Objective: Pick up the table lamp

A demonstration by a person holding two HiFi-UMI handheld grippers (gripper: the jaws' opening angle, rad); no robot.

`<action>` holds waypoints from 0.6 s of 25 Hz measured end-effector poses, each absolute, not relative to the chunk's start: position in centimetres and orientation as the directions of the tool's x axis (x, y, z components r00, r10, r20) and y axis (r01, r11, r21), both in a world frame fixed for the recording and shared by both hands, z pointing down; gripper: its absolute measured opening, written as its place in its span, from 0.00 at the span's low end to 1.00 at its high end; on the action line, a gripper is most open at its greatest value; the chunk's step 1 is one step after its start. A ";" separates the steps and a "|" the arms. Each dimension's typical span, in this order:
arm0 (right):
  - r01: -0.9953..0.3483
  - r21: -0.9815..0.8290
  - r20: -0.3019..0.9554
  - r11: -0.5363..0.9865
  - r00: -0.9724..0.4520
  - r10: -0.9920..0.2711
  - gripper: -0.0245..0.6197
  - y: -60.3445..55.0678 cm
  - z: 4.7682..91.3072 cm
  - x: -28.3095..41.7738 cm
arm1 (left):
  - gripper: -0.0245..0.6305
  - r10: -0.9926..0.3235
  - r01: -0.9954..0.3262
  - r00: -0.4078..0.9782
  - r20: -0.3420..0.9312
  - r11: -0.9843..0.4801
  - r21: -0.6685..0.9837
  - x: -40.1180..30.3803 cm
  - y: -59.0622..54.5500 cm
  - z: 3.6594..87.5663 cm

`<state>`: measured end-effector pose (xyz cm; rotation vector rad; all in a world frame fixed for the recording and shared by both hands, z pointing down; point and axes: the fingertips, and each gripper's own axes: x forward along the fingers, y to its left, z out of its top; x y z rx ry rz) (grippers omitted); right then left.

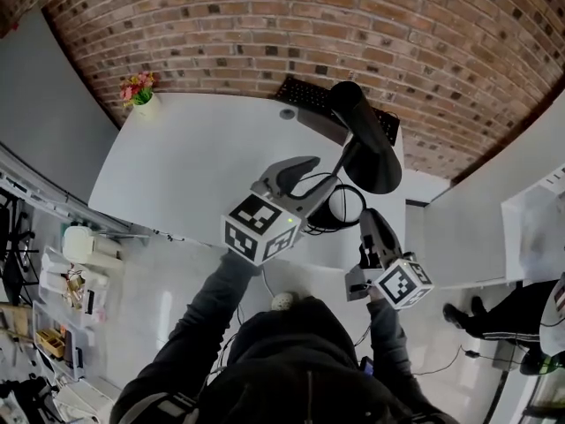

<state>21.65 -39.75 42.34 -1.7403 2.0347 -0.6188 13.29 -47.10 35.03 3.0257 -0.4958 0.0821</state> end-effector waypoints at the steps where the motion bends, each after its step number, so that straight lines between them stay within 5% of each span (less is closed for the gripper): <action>1: -0.806 -0.571 -0.020 0.153 -0.173 -0.985 0.17 -40.0 42.1 21.7 | 0.31 -0.309 -0.313 0.949 0.063 -0.948 0.061 13.6 -47.2 34.7; 2: -0.796 -0.580 -0.028 0.174 -0.195 -0.980 0.27 -40.2 42.1 21.8 | 0.35 -0.303 -0.306 0.951 0.058 -0.950 0.059 13.9 -47.3 34.3; 4: -0.776 -0.599 -0.032 0.196 -0.222 -0.975 0.30 -40.7 42.2 22.0 | 0.42 -0.291 -0.294 0.956 0.043 -0.953 0.069 14.4 -47.7 33.3; 15: -0.720 -0.649 -0.075 0.245 -0.260 -0.963 0.30 -42.3 41.7 23.4 | 0.51 -0.247 -0.244 0.967 -0.056 -0.968 0.054 16.8 -48.7 27.4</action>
